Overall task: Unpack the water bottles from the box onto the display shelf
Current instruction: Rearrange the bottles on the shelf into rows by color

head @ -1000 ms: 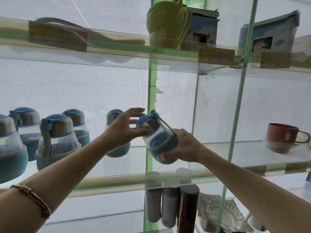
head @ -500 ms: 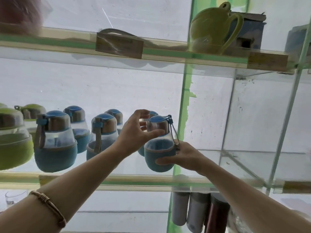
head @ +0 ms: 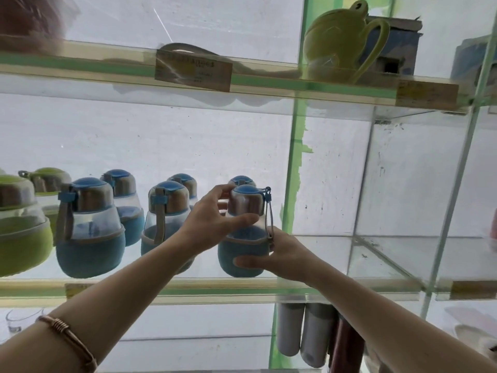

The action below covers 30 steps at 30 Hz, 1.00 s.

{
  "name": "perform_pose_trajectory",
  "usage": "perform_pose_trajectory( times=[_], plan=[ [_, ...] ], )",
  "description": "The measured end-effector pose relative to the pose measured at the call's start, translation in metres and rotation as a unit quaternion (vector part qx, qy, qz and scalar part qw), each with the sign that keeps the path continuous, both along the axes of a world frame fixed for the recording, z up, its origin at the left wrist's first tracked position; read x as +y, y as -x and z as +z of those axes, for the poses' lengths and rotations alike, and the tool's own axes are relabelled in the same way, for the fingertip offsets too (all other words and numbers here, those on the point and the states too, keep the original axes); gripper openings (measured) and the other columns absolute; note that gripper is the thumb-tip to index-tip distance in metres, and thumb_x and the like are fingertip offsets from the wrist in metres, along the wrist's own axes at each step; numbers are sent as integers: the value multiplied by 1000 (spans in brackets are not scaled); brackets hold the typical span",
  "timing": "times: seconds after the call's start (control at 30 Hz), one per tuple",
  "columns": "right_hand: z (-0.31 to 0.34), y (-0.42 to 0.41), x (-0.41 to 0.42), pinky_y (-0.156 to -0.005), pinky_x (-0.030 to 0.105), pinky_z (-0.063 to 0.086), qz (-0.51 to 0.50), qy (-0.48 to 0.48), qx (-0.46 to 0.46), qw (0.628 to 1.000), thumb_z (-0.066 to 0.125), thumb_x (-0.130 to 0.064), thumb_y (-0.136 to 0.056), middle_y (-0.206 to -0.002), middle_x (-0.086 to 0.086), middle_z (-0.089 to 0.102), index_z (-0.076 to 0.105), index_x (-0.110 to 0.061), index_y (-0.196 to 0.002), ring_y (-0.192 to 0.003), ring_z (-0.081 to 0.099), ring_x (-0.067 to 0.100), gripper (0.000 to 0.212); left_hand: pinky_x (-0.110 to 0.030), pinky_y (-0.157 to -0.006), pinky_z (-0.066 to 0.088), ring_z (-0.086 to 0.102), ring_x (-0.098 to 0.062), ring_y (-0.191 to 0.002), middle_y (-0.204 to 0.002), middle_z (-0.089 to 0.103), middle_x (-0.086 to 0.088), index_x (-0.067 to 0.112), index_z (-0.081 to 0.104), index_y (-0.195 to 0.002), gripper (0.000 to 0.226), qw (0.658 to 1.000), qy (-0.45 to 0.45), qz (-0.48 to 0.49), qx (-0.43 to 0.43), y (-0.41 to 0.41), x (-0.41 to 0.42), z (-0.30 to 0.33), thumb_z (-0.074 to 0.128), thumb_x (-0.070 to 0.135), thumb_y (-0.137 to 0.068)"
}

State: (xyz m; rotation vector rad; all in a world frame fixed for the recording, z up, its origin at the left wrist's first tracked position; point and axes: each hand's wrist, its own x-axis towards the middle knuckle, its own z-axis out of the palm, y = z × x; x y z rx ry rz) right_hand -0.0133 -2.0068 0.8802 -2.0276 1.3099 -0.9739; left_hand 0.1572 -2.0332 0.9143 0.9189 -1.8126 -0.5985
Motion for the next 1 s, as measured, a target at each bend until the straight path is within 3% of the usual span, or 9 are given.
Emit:
perform_pose_trajectory(
  times=[0.07,0.23,0.4,0.5,0.57,0.7,0.8,0.9,1.0],
  plan=[
    [1,2,2,-76,19,50,-19,-12,2,1000,81,-38,-72,-104,-10,67,62,-28,-109,-99,61,6,43,-23,-86,48,52,-14,-114,-126,51,3,23,43,-137,74,1000,12,1,-16,-3,1,0,78,35,-72],
    [3,9,8,-88,28,51,-69,-64,-6,996,85,-36,-67,-117,-4,59,44,-18,-122,-111,56,12,70,-32,-89,48,48,-18,-113,-128,40,-4,25,30,-144,82,997,7,52,-52,0,9,0,74,41,-76],
    [1,-9,30,-88,31,45,-166,51,105,979,79,-54,-66,-110,-8,51,47,-27,-115,-106,50,13,64,-35,-100,43,43,-21,-124,-139,38,-4,27,19,-142,111,998,-62,29,1,15,24,5,69,69,-53],
    [-2,-8,31,-84,26,48,-171,38,75,982,79,-61,-60,-116,-6,49,47,-22,-121,-106,49,11,78,-33,-96,46,48,-18,-117,-131,46,-2,20,28,-136,99,998,-42,48,10,16,26,4,76,60,-59],
    [3,-1,31,-79,20,47,-137,-22,25,990,82,-48,-65,-120,-5,49,43,-19,-125,-110,50,11,78,-34,-91,51,53,-18,-111,-125,52,-1,18,34,-132,85,998,-39,44,23,12,24,3,79,48,-66],
    [4,9,26,-92,27,49,-84,-77,-54,992,85,-31,-67,-128,1,53,38,-19,-127,-117,52,16,77,-12,-68,46,56,-11,-100,-112,54,6,19,42,-122,65,1000,4,23,3,4,20,2,78,38,-72],
    [3,1,23,-85,25,52,-81,-48,-26,995,84,-33,-68,-121,-2,57,42,-22,-129,-107,56,12,75,-15,-78,48,58,-13,-107,-116,57,6,20,45,-120,58,1000,-5,-20,-15,-4,13,3,76,36,-74],
    [5,-9,25,-73,16,51,-89,8,8,996,84,-38,-67,-107,-6,60,56,-24,-112,-93,57,5,55,-20,-85,45,52,-14,-119,-127,55,3,19,45,-131,57,998,-34,-44,-21,-13,10,4,71,32,-81],
    [2,-16,24,-61,7,45,-88,32,0,996,83,-32,-70,-95,-10,58,49,-31,-88,-82,56,0,38,-13,-73,41,52,-14,-114,-131,52,0,21,43,-133,60,996,-61,-59,-8,-12,15,1,60,45,-81]
  ],
)
